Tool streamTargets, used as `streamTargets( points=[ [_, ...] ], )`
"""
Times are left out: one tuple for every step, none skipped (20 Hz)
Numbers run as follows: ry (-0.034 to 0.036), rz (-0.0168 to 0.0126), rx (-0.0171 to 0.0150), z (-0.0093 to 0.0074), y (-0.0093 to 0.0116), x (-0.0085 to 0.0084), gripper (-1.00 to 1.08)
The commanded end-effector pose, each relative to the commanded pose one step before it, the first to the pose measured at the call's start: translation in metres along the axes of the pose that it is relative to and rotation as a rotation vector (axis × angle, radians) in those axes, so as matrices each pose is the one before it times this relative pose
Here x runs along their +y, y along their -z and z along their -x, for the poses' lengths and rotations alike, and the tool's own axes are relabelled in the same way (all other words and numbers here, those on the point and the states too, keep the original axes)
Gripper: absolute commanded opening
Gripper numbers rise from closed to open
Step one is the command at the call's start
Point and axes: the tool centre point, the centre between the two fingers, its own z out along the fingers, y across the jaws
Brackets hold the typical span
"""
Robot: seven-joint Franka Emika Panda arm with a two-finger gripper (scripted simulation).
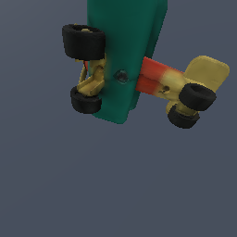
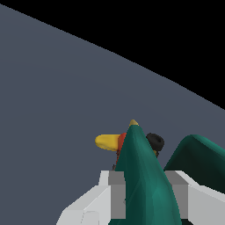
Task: Pick up the object and move it to a goal position.
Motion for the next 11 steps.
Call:
streamTargets(
  points=[
    [0.00138, 0.0014, 0.00006, -0.00053, 0.00105, 0.00047, -1.0],
    [0.0, 0.0, 0.0, -0.00046, -0.00023, 0.00001, -1.0],
    [0.0, 0.0, 0.0, -0.00138, -0.00069, 0.00003, -1.0],
    [0.0, 0.0, 0.0, -0.00231, -0.00115, 0.00004, -1.0],
    [0.0, 0.0, 0.0, -0.00323, -0.00163, 0.00004, -1.0],
    [0.0, 0.0, 0.0, -0.00416, -0.00212, 0.00003, -1.0],
    [0.00027, 0.00014, 0.00038, -0.00439, -0.00188, -0.0001, -1.0],
    [0.0, 0.0, 0.0, -0.00325, -0.00169, -0.00002, -1.0],
    [0.00026, 0.00013, 0.00039, -0.00254, -0.00095, -0.00012, -1.0],
    [0.0, 0.0, 0.0, -0.00139, -0.00073, -0.00002, -1.0],
    [0.0, 0.0, 0.0, -0.00046, -0.00025, -0.00001, -1.0]
  ],
)
